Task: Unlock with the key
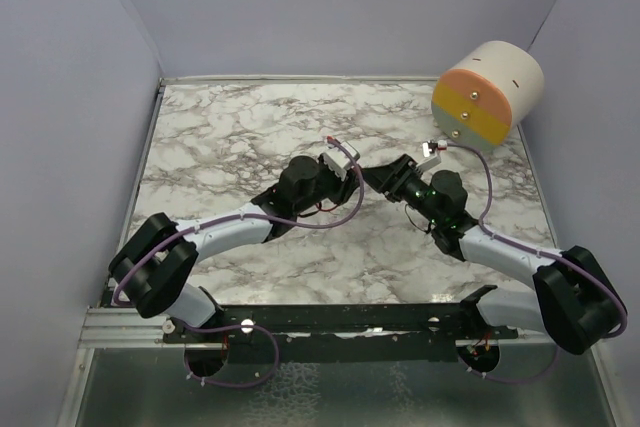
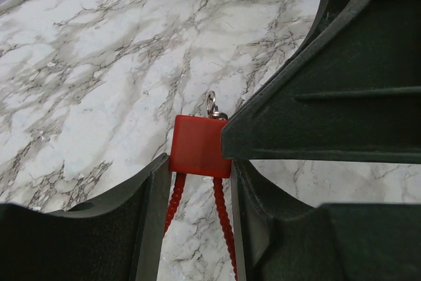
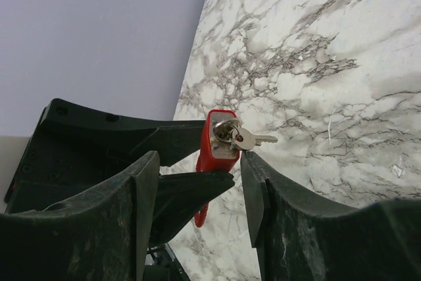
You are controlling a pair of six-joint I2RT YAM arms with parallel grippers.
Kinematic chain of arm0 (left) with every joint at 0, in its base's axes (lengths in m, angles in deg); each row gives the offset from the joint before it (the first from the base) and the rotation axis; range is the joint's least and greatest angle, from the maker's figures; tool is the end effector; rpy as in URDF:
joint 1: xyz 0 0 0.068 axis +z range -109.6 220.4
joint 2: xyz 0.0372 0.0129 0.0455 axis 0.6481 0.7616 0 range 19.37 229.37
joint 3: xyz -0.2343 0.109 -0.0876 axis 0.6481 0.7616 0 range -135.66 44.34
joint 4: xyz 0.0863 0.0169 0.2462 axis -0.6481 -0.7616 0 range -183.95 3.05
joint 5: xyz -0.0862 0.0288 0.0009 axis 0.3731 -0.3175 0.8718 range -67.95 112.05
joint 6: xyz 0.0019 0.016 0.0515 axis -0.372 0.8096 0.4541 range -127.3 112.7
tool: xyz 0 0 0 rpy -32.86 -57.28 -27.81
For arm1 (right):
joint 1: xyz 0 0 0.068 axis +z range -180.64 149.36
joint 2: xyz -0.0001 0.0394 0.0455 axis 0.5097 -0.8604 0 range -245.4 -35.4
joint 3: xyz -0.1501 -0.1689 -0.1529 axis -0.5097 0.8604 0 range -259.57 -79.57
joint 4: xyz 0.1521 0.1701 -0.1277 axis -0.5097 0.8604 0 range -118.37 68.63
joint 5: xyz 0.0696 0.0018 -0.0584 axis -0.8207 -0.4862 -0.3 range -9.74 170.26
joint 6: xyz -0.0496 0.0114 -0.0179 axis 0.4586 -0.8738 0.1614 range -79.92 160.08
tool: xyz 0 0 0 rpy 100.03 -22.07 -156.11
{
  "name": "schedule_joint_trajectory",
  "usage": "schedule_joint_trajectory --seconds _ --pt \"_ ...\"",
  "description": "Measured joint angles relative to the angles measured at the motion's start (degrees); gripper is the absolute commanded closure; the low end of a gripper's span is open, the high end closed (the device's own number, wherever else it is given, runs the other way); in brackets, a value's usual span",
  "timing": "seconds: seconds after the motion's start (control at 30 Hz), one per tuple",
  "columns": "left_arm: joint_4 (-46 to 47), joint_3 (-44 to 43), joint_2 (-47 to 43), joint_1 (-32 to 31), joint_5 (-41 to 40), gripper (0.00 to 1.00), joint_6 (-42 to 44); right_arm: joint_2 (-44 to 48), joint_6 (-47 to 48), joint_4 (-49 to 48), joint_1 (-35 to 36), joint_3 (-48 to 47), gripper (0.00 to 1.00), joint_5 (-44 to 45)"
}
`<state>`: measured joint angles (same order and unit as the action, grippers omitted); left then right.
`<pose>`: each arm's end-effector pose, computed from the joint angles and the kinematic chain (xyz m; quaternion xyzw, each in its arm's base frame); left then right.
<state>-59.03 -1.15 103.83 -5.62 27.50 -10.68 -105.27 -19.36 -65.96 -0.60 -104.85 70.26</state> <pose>0.2267 -0.2398 0.2479 0.3084 0.7073 -0.2986 0.5617 0.2167 0.1325 0.2188 0.1334 0.7363 0.5110 0.4229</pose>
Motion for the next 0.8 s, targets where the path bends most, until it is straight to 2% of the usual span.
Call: schedule_joint_trajectory --seconds 0.27,0.53,0.67,0.77,0.8 --pt "1.66 0.02 0.0 -1.25 -2.56 1.0 -2.12 -0.33 -1.99 -0.11 0.0 0.09 0.52 2.03" --pt "2.54 0.07 0.0 -3.15 -3.85 1.0 -2.89 -1.73 -3.08 -0.24 0.0 0.09 0.63 2.47" --pt "2.54 0.07 0.04 -4.42 -4.72 1.0 -2.97 -2.51 -3.58 -0.96 -0.04 0.09 0.75 2.47" --pt "2.67 0.07 0.26 -5.01 -5.38 1.0 -2.97 -2.62 -3.98 -1.51 -0.04 0.09 0.91 2.49" --pt "2.84 0.07 0.33 -5.03 -5.53 0.97 -3.04 -2.62 -3.98 -1.51 -0.07 0.09 0.94 2.49"
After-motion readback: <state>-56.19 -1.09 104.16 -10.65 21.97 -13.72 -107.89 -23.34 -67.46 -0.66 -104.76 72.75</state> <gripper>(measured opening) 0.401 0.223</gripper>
